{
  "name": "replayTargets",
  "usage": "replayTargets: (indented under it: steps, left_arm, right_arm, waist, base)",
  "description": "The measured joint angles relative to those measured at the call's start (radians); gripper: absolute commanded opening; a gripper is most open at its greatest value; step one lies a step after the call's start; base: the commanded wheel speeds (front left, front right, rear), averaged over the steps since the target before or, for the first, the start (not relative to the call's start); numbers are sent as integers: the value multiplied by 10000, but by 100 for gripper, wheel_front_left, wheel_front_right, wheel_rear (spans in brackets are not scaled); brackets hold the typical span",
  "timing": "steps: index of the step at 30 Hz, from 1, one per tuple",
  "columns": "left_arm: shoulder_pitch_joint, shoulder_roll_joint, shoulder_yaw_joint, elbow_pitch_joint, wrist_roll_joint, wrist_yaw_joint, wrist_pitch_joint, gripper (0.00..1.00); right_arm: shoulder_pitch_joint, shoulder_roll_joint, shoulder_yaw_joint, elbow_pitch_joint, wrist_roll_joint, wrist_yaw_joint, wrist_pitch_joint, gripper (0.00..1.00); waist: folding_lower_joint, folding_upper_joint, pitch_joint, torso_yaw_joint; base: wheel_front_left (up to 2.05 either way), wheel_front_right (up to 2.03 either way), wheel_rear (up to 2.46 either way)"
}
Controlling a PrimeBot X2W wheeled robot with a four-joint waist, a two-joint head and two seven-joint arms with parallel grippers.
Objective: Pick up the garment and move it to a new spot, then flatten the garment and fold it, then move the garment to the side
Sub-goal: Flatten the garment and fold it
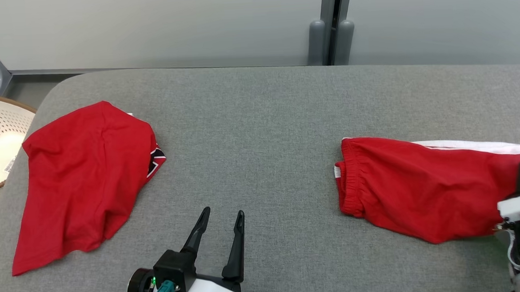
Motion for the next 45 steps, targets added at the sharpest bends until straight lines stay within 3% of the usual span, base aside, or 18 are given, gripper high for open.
replayTargets:
  steps: [8, 15, 26, 27, 28, 39, 45]
  left_arm:
    - [215, 2, 111, 25, -117, -25, 0, 100]
    - [361, 4, 169, 4, -238, 25, 0, 100]
    - [481, 2, 125, -35, -286, 115, 0, 100]
    - [493, 2, 119, -33, -284, 115, 0, 100]
    - [510, 2, 123, -31, -284, 115, 0, 100]
    - [543, 2, 6, -23, -360, 111, 0, 100]
    - [520, 2, -56, -19, -437, 121, 0, 100]
  right_arm:
    - [314, 341, 1745, -1457, 439, 0, 48, 0]
    - [859, 226, 3676, -2585, 1126, 0, 253, 0]
    - [1087, -171, 5706, -2623, 1448, 0, 228, 0]
    - [1083, -209, 5917, -2523, 1333, 0, 144, 64]
    - [1061, -242, 6071, -2368, 1198, 0, 58, 100]
    - [107, -493, 8414, -1108, -504, 0, -516, 100]
    - [-193, -288, 9074, -92, -631, 0, 23, 100]
  waist:
    - [0, 0, -387, 239]
    - [0, 0, -609, 657]
    - [0, 0, -748, 1211]
    - [0, 0, -758, 1250]
    - [0, 0, -768, 1286]
    - [0, 0, -647, 1593]
    - [0, 0, -503, 1752]
  base:
    - [0, 0, 0]
    - [0, 0, 0]
    - [0, 0, 0]
    - [0, 0, 0]
    - [0, 0, 0]
    - [0, 0, 0]
    - [0, 0, 0]
